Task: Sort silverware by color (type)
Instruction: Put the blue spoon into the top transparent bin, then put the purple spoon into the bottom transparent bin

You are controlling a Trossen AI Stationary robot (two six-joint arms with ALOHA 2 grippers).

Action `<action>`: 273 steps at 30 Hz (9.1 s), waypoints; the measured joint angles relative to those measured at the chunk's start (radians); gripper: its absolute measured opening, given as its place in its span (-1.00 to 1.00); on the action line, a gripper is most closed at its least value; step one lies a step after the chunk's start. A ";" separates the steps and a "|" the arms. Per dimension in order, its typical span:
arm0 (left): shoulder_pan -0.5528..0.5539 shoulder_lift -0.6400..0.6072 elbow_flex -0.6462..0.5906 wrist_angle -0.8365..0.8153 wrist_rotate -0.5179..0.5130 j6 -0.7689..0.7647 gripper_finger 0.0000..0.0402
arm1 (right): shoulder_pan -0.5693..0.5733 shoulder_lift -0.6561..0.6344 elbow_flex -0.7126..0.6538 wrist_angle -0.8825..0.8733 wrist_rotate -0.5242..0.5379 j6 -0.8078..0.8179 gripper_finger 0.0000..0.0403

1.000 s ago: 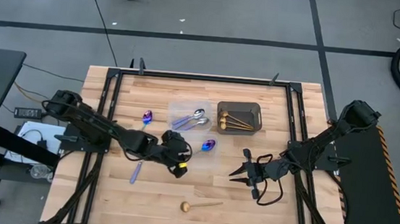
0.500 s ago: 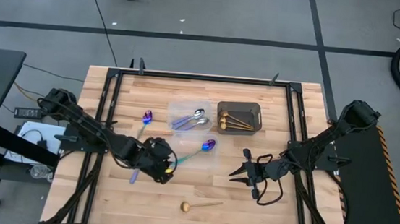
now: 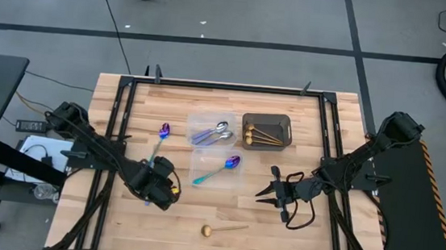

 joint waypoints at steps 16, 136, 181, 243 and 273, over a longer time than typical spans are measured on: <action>0.007 0.150 -0.001 -0.108 0.108 -0.212 -0.42 | 0.000 0.000 0.000 -0.003 0.000 0.000 -0.57; -0.117 0.094 -0.165 0.101 0.188 -0.354 -0.71 | 0.008 0.000 0.000 0.059 -0.034 -0.042 -0.57; 0.488 0.092 0.267 0.042 -0.209 0.935 -0.73 | 0.001 0.000 0.000 0.058 -0.034 -0.049 -0.57; 0.756 0.399 0.262 0.367 0.019 1.322 -0.69 | 0.003 0.000 0.000 0.036 -0.053 -0.042 -0.57; 0.718 0.399 0.347 0.305 0.014 1.308 -0.16 | 0.003 0.000 0.000 0.036 -0.053 -0.041 -0.57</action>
